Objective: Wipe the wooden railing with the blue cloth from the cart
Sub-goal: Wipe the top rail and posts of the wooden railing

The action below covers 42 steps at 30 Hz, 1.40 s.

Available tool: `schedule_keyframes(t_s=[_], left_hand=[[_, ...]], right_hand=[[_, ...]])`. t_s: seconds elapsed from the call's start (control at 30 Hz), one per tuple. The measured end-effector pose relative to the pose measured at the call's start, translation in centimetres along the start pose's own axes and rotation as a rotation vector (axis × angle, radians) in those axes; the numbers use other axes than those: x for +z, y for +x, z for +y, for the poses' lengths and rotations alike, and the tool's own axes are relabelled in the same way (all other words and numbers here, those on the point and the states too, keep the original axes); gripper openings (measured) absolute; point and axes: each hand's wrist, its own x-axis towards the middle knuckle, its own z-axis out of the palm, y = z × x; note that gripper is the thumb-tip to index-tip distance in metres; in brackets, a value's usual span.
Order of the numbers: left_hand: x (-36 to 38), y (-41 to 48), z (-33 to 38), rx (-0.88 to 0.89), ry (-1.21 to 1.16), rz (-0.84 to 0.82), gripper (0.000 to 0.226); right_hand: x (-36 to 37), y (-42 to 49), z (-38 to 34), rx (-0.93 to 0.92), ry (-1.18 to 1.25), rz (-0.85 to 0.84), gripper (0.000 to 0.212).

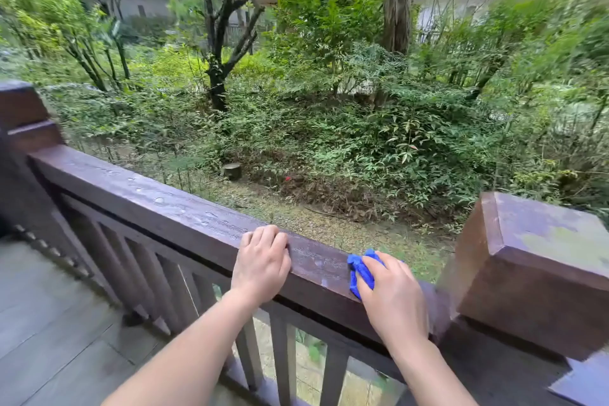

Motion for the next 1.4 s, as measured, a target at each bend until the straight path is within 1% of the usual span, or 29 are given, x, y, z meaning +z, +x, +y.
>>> schedule_keyframes(t_s=[0.07,0.1,0.17,0.2,0.23,0.27,0.33,0.37,0.4,0.43,0.53,0.57,0.6,0.7,0.73,0.77,0.8,0.83,0.87,0.9,0.93,1.07,1.1,1.13,1.23,1.27,1.3,1.4], left_hand=[[0.8,-0.1,-0.5,0.002,-0.046,0.038,0.013],[1.1,-0.2,-0.7,0.012,-0.067,0.054,0.012],[1.6,-0.3,-1.1,0.041,-0.097,0.079,0.013],[1.7,-0.3,-1.3,0.051,-0.103,0.089,0.014],[1.8,-0.4,-1.5,0.055,-0.105,0.099,0.014],[1.9,-0.4,-1.5,0.056,-0.105,0.103,0.015],[1.9,-0.4,-1.5,0.046,-0.110,0.095,0.018],[1.9,-0.5,-1.5,0.038,-0.111,0.089,0.018],[1.9,-0.5,-1.5,0.033,-0.111,0.083,0.019],[1.9,-0.5,-1.5,0.034,-0.109,0.075,0.019],[1.9,-0.4,-1.6,0.036,-0.111,0.070,0.018],[1.9,-0.5,-1.6,0.037,-0.116,0.071,0.018],[1.8,-0.5,-1.5,0.037,-0.118,0.071,0.018],[1.8,-0.4,-1.4,0.044,-0.119,0.078,0.017],[1.8,-0.4,-1.4,0.047,-0.119,0.081,0.017],[1.8,-0.4,-1.5,0.047,-0.118,0.086,0.016],[1.8,-0.3,-1.6,0.045,-0.117,0.091,0.016],[1.8,-0.3,-1.6,0.043,-0.118,0.095,0.015],[1.9,-0.3,-1.6,0.040,-0.115,0.096,0.015],[1.9,-0.4,-1.6,0.036,-0.109,0.092,0.014],[1.8,-0.4,-1.5,0.033,-0.104,0.081,0.014],[1.5,-0.2,-1.3,0.027,-0.103,0.043,0.016],[1.4,-0.2,-1.2,0.025,-0.104,0.036,0.016],[1.3,-0.2,-1.2,0.023,-0.106,0.031,0.016],[1.5,-0.3,-1.2,0.021,-0.114,0.030,0.016],[1.6,-0.3,-1.2,0.019,-0.115,0.031,0.016],[1.6,-0.4,-1.2,0.017,-0.112,0.028,0.016],[1.5,-0.4,-1.1,0.016,-0.092,0.027,0.017]], right_hand=[[-0.1,-0.4,-0.4,-0.040,-0.005,0.011,0.019],[-0.4,-0.7,-0.3,-0.096,-0.012,-0.003,0.019],[-1.1,-1.2,0.4,-0.213,-0.066,-0.027,0.026],[-1.5,-1.3,0.7,-0.223,-0.103,-0.034,0.028],[-1.7,-1.2,0.8,-0.184,-0.139,-0.047,0.027],[-1.8,-0.8,0.6,-0.101,-0.168,-0.057,0.022],[-1.4,0.2,-0.7,0.121,-0.170,-0.036,0.013],[-1.1,0.4,-1.7,0.194,-0.155,-0.008,0.012],[-0.5,0.3,-2.6,0.203,-0.141,0.018,0.014],[0.0,-0.1,-3.2,0.155,-0.127,0.033,0.018],[0.4,-2.3,-3.2,-0.062,-0.128,-0.007,0.031],[0.0,-2.5,-2.4,-0.066,-0.147,-0.001,0.032],[-0.5,-2.4,-1.6,-0.008,-0.153,0.010,0.029],[-0.4,-1.0,-1.5,0.315,-0.052,0.082,0.023],[0.1,-0.8,-2.5,0.337,-0.003,0.102,0.023],[0.6,-1.0,-3.7,0.293,0.049,0.107,0.024],[1.3,-1.5,-4.9,0.202,0.088,0.081,0.025],[1.9,-2.3,-5.6,0.073,0.096,0.039,0.027],[2.4,-3.0,-5.8,-0.047,0.069,0.000,0.030],[2.6,-3.1,-5.6,-0.128,0.028,-0.019,0.031],[2.6,-2.6,-5.3,-0.144,-0.007,-0.018,0.030],[2.5,-0.1,-5.0,0.069,-0.051,0.076,0.028],[2.6,-0.2,-5.3,0.080,-0.045,0.078,0.028],[2.8,-0.5,-5.4,0.068,-0.030,0.069,0.029],[3.1,-2.4,-4.8,-0.108,-0.038,0.032,0.026],[2.8,-2.2,-4.2,-0.132,-0.067,0.025,0.024],[2.4,-1.5,-3.8,-0.104,-0.093,0.019,0.022],[1.7,2.1,-4.1,0.152,-0.092,0.004,0.018]])
